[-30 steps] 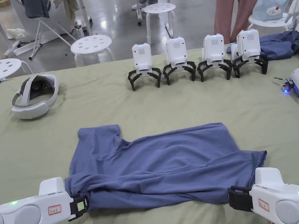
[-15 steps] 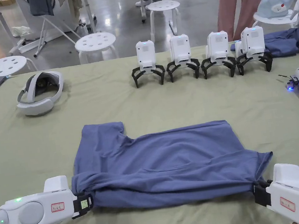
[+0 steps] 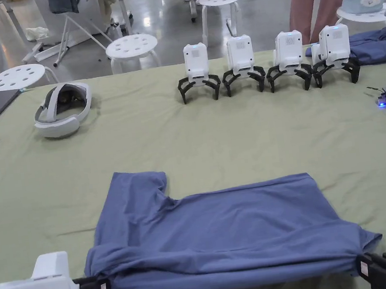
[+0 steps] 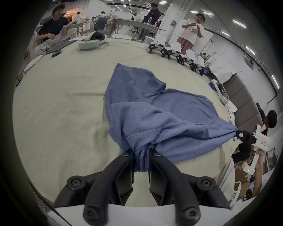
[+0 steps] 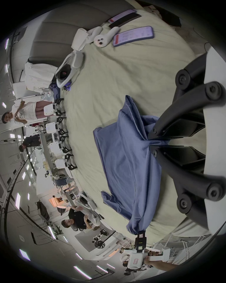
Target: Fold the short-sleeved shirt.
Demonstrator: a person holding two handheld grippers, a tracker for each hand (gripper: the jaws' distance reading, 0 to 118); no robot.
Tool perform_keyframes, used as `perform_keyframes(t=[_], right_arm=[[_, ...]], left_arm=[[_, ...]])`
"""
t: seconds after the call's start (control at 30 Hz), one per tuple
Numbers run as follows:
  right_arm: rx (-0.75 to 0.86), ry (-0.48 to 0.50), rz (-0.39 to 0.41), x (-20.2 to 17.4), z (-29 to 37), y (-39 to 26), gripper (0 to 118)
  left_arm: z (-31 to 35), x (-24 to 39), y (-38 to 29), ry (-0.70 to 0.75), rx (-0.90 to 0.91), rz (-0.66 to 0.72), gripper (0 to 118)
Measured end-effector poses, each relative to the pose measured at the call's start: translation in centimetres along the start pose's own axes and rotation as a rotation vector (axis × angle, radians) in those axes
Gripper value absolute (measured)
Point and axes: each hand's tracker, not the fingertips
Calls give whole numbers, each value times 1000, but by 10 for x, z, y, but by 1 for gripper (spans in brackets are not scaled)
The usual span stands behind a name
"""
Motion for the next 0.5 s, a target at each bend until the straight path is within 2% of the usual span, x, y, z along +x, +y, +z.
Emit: perform_keyframes(t=[0.23, 0.5], right_arm=[[-86, -68, 19, 1, -25, -43, 9], [-109, -93, -36, 6, -43, -62, 9]], left_arm=[[-23, 1, -47, 78, -22, 52, 15], [-32, 14, -57, 150, 4, 46, 15]])
